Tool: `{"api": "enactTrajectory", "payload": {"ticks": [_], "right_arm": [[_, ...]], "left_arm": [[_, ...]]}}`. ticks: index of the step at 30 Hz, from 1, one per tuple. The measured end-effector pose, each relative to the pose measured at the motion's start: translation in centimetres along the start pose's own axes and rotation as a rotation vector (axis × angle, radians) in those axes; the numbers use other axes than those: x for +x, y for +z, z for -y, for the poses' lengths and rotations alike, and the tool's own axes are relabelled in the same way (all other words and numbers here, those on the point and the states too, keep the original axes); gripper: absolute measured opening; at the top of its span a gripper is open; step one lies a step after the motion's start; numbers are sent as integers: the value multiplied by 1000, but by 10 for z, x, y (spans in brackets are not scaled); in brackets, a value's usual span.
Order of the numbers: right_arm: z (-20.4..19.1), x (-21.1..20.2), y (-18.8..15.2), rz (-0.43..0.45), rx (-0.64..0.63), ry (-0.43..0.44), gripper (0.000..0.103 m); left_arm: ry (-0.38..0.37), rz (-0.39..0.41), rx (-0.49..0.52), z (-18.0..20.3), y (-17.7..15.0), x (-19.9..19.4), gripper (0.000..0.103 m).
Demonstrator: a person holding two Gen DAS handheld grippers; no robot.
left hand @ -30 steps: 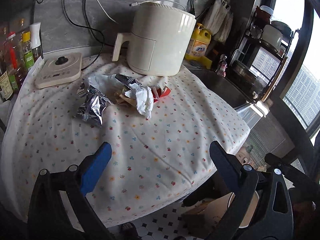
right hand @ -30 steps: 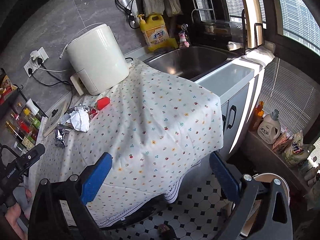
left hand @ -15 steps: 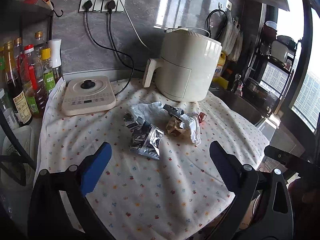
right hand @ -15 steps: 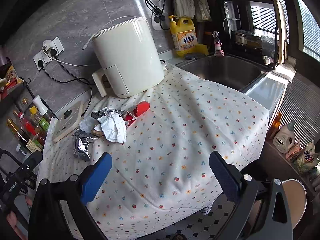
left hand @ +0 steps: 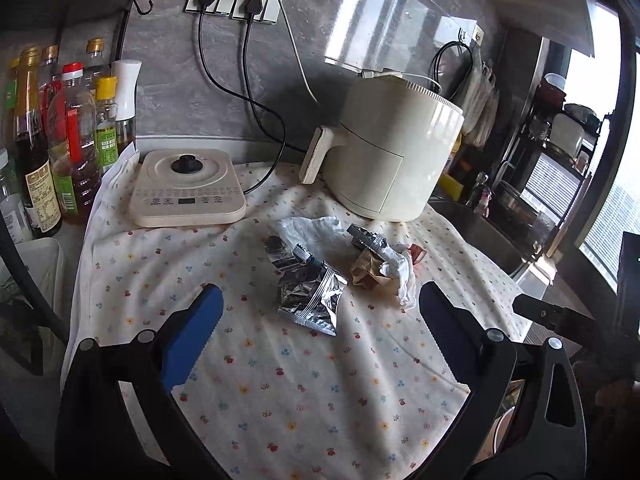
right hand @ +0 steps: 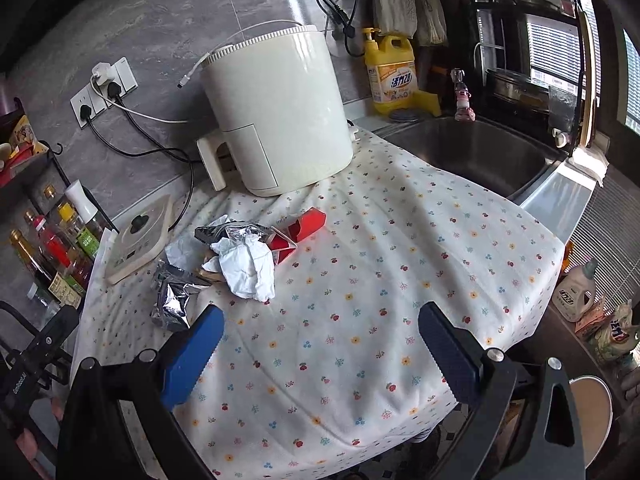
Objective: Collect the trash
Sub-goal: 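Grasp a foil snack wrapper with the left tool while the right tool grasps red box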
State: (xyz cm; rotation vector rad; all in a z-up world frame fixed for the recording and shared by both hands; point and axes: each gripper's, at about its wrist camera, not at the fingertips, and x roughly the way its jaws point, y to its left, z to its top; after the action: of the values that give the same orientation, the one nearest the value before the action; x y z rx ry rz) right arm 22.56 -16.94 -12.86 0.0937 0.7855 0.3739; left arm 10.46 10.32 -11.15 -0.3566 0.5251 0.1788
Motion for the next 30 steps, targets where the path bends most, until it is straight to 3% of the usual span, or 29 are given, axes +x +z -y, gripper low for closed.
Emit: {"api": "enactTrajectory", "payload": {"ticks": [3,12,17,22,24,30], "right_arm": [[1,12,9,-13,-17,29,96],[14,59,54,-55,-86,86,94],[27,88,72,-126,-119,139,88],[37,120,87,-177,-151,154,79],[38,132,94,-201,-155,181,77],[24,167,105,-260,-226,257,73]], "left_arm": [[-10,-13,-30,-2,0,9,97],[89,-149,-92,1,2,74,93],[167,-259,-95,4,-2,120,87],[251,-288,-129,4,-5,145,86],[258,-300,-143,5,-6,151,75],[258,-292,-188,9,-2,148,54]]}}
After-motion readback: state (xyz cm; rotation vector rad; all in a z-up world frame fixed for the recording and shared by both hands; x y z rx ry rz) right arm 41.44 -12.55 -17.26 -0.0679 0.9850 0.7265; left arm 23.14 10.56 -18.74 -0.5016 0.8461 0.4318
